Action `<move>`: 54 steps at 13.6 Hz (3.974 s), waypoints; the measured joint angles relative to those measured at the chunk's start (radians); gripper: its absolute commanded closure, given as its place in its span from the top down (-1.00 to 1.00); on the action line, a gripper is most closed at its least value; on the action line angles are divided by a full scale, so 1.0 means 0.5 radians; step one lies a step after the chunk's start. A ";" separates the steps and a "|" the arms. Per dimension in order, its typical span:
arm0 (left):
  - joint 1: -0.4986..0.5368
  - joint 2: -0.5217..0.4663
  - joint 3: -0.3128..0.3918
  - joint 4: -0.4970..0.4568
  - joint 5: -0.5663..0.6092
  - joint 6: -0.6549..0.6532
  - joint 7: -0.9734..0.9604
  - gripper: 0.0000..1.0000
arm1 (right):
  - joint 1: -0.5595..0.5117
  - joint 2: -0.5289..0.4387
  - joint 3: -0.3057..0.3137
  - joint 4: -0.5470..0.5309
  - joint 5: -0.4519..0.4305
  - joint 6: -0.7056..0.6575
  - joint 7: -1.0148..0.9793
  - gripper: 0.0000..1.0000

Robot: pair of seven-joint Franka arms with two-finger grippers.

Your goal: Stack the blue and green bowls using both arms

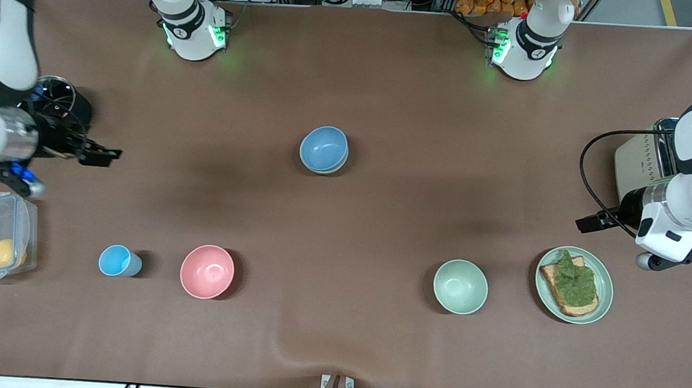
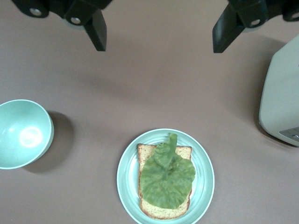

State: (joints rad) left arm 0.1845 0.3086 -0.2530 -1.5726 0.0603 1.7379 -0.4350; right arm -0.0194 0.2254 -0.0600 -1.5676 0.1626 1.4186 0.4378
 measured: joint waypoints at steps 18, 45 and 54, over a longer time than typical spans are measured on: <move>0.050 -0.337 -0.109 0.098 0.002 -0.204 0.410 1.00 | -0.028 -0.299 0.161 0.399 -0.168 0.006 -0.302 1.00; -0.462 -0.650 0.372 0.093 -0.125 -0.494 0.847 1.00 | -0.028 -0.299 0.191 0.402 -0.245 -0.011 -0.485 1.00; -0.402 -0.614 0.384 0.084 -0.125 -0.494 0.868 1.00 | -0.028 -0.299 0.192 0.402 -0.247 -0.026 -0.487 1.00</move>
State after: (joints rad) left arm -0.0165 0.0018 -0.0611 -1.5304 -0.0020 1.4907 -0.0009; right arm -0.0337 0.0757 0.0358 -1.3664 0.0393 1.4058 0.1945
